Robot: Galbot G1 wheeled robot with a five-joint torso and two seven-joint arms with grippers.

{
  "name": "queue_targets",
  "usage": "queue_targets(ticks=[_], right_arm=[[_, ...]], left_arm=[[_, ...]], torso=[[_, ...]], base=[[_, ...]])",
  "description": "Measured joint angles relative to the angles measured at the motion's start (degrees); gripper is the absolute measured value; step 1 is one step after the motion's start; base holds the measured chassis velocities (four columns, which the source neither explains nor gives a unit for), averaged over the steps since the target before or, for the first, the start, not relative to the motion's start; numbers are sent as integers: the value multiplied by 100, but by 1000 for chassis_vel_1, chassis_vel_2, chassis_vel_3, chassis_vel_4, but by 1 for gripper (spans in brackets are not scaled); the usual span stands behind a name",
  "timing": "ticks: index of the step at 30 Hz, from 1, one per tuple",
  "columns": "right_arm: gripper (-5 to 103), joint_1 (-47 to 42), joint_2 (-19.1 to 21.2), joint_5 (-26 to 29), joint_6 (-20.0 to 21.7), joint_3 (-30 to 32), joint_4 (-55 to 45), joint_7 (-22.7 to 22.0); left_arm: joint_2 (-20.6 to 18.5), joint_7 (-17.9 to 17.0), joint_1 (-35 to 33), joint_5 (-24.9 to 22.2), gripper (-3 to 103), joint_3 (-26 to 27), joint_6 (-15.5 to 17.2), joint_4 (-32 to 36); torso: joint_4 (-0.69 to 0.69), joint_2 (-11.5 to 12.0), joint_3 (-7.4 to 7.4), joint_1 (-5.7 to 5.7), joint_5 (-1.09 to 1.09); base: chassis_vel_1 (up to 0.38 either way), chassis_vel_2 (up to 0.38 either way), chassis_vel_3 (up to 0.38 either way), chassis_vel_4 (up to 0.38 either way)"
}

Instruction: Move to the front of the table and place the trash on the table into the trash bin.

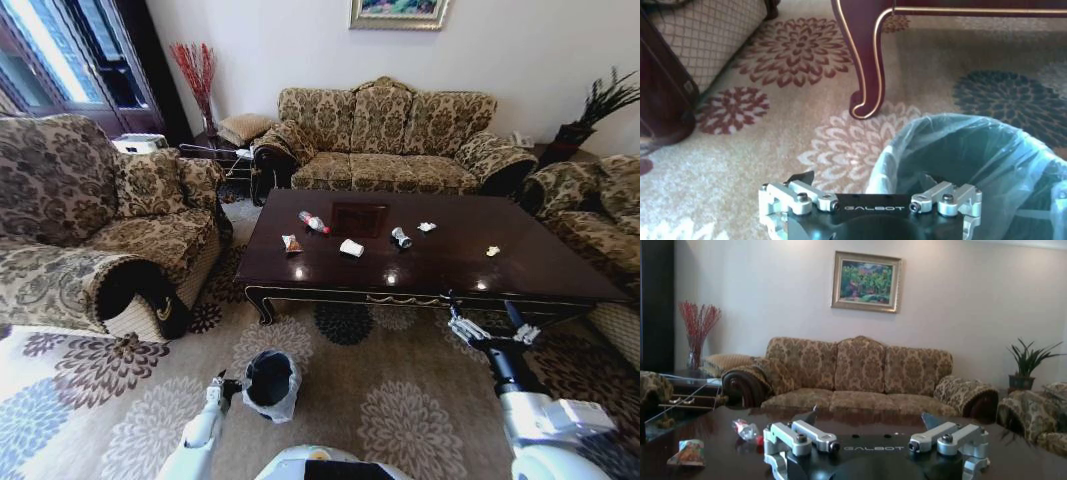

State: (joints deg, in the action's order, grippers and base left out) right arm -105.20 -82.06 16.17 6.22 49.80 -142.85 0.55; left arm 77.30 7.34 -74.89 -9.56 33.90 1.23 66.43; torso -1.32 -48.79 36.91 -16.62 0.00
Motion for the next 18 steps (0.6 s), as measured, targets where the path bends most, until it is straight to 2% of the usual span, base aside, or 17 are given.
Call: queue_targets(ticks=[7,14,18], right_arm=[[100,64,165,-3,118,-76,85,-58],[100,155,491,100,258,-32,121,-211],[100,243,551,181,296,-8,178,-268]], left_arm=[[67,21,168,92,100,-11,-5,-314],[141,21,431,164,100,-6,-22,-658],[199,11,621,441,102,-11,-16,-888]], torso=[[0,0,0,0,0],[0,0,0,0,1],[1,0,0,0,1]], base=[[0,0,0,0],[0,0,0,0],[0,0,0,0]])
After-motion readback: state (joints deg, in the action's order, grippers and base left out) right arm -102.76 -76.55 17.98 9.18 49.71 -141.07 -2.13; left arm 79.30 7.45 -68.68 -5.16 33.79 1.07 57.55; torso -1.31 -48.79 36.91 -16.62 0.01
